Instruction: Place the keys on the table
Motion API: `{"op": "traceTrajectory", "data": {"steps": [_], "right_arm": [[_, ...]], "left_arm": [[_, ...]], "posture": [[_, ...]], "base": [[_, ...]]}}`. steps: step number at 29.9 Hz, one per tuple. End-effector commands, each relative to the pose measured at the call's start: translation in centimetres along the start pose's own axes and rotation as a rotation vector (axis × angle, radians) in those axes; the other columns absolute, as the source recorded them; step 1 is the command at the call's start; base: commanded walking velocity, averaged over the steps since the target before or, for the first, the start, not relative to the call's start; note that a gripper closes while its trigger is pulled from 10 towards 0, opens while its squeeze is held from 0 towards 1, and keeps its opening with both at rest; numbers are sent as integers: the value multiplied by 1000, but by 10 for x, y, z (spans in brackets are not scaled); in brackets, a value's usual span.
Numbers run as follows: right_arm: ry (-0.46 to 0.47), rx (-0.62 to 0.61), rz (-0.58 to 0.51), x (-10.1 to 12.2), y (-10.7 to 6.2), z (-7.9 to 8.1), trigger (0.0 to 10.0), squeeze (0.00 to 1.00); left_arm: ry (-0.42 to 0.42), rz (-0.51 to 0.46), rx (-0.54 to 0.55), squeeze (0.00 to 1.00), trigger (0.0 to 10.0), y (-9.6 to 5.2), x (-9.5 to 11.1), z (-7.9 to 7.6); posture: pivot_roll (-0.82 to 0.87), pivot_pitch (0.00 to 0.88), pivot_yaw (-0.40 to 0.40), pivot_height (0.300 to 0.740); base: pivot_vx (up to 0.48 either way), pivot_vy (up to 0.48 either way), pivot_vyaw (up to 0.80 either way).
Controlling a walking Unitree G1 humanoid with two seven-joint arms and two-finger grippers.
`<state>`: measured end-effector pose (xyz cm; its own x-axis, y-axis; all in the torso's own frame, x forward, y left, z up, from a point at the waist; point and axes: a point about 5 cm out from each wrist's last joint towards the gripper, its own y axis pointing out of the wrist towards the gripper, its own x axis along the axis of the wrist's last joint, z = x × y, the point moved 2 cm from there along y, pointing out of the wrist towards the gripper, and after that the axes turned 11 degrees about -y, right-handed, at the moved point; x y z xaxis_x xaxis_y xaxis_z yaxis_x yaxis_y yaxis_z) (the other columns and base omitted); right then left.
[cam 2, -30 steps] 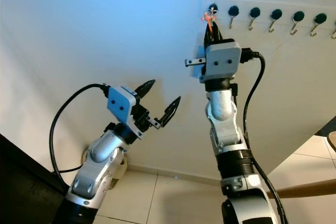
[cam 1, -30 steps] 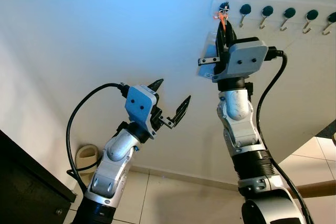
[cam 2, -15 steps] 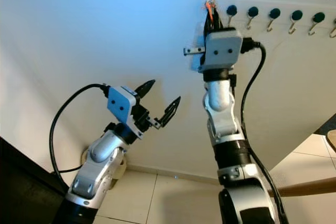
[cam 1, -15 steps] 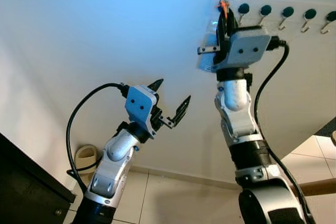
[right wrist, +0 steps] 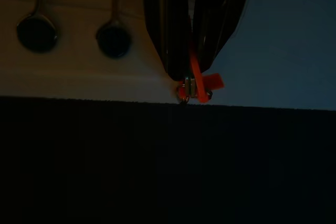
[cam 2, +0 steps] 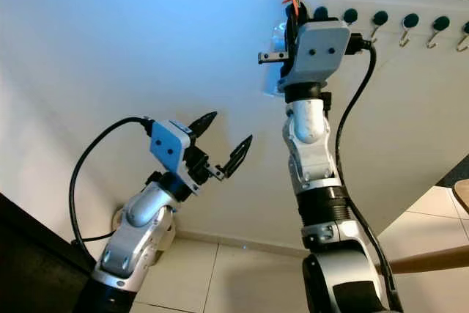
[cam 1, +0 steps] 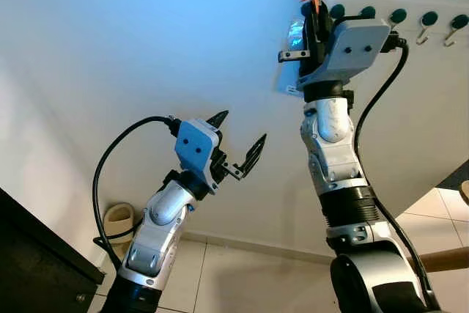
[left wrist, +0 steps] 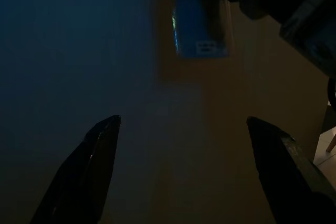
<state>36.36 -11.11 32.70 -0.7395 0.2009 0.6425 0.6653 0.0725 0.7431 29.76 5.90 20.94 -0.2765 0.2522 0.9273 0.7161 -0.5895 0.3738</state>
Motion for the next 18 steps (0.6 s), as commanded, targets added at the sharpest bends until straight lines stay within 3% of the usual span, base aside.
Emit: {"op": "traceTrajectory", "data": {"steps": [1, 11, 12, 13, 14, 18], "right_arm": [[14, 24, -19, 2, -4, 4, 10000, 0], [62, 38, 22, -13, -32, -5, 10000, 0], [66, 38, 26, -14, -34, -6, 10000, 235], [67, 38, 28, -15, -35, -6, 10000, 867], [69, 35, 31, -15, -36, -7, 10000, 1000], [78, 20, 36, -14, -37, -9, 10000, 1000]], "left_arm": [[-17, -4, -18, 0, 10000, 2, 0, -6], [-17, -4, -17, 0, 10000, 1, 0, -6], [-17, -4, -18, 0, 10000, 1, 0, -6], [-17, -4, -18, 0, 10000, 1, 0, -6], [-18, -4, -19, 0, 10000, 1, 0, -6], [-19, -5, -23, 0, 10000, 1, 0, -7]], "posture": [[46, 146, -20, 740], [47, 147, -20, 740], [46, 143, -18, 740], [46, 143, -18, 740], [46, 143, -18, 740], [46, 138, -16, 740]], "base": [[0, 0, 0], [0, 0, 0], [0, 0, 0], [0, 0, 0], [0, 0, 0], [0, 0, 0]]}}
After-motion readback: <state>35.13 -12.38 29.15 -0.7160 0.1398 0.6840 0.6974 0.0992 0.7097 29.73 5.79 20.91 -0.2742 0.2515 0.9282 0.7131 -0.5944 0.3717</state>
